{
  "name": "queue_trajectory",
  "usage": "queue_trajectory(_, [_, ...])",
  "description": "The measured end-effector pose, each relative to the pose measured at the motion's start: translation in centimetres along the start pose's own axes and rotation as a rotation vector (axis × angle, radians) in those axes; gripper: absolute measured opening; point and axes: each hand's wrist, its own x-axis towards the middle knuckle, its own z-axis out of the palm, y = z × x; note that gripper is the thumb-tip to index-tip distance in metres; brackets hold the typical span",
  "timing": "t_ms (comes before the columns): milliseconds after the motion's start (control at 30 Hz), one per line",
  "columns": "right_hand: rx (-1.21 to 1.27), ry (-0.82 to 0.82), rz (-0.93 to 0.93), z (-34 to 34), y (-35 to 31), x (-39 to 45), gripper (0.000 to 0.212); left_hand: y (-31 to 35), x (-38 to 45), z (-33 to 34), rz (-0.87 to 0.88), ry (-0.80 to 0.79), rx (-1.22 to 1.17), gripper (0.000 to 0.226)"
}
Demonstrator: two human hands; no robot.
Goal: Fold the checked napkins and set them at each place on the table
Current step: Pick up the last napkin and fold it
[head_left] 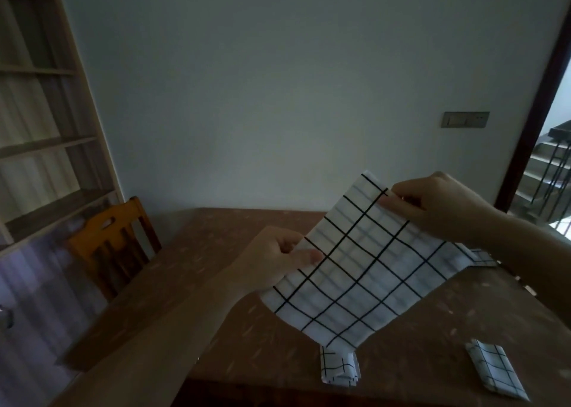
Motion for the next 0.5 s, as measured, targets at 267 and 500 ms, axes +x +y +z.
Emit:
queue_trajectory(267, [0.502, 0.057, 0.232, -0.8, -0.3, 0.5, 0.052, 2.3, 1.6, 0.7, -0.068, -0.07, -0.139, 0.011])
queue_trajectory(500, [1.96, -0.407, 0.238, 4.0, 1.3, -4.7, 0.085, 1.4, 2.0, 1.5, -0.062, 0.244, -0.276, 0.025])
